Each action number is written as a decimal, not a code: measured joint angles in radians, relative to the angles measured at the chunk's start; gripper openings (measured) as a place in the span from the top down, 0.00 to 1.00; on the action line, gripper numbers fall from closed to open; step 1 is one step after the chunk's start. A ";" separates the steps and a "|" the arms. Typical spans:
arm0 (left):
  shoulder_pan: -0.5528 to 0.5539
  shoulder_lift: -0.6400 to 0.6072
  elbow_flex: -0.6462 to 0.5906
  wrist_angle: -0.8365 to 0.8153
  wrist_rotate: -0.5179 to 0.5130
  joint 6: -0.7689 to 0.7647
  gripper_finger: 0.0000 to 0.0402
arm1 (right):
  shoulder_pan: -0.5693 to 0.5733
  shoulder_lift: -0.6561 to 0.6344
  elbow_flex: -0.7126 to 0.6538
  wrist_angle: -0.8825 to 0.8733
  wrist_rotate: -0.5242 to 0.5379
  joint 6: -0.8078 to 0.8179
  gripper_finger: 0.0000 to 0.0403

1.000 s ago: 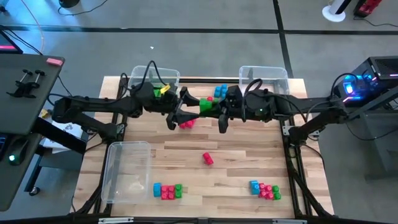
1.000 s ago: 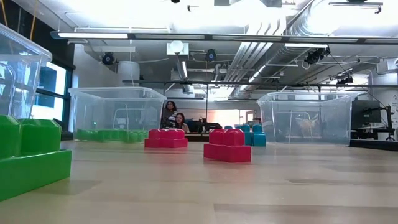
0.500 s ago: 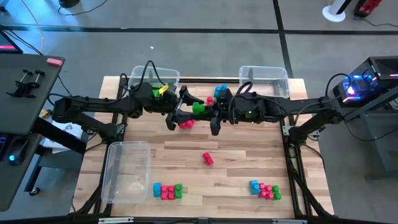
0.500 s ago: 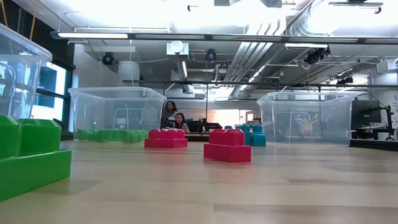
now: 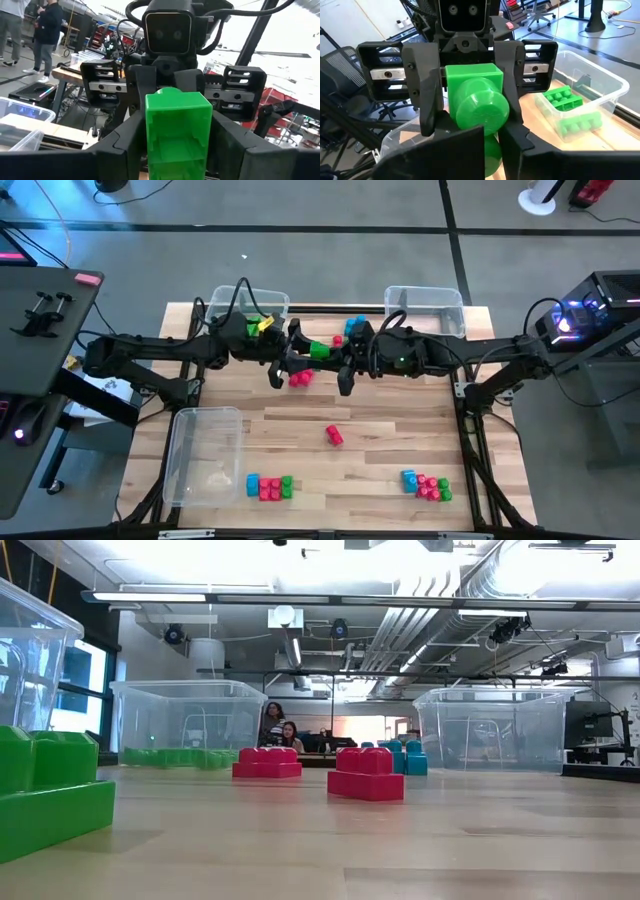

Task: Sort blocks
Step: Put the green game piece into the top left transparent bin

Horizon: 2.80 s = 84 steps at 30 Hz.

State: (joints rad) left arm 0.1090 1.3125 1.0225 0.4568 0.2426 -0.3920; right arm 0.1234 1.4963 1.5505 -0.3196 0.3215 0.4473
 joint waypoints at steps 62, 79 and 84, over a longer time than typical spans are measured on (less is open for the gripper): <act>0.313 -0.278 0.000 -0.742 -0.080 0.044 0.17 | -0.052 -0.028 0.000 -0.586 0.023 0.377 0.68; 0.199 -0.396 0.000 -0.604 0.079 -0.017 0.17 | -0.528 0.508 -0.001 -0.607 -0.074 0.427 0.68; 0.199 -0.440 0.000 -0.626 0.080 -0.007 0.17 | -0.527 0.517 0.002 -0.549 -0.108 0.461 0.68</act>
State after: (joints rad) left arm 0.3077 0.8726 1.0225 -0.1693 0.3222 -0.3987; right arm -0.4035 2.0130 1.5528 -0.8686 0.2137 0.9081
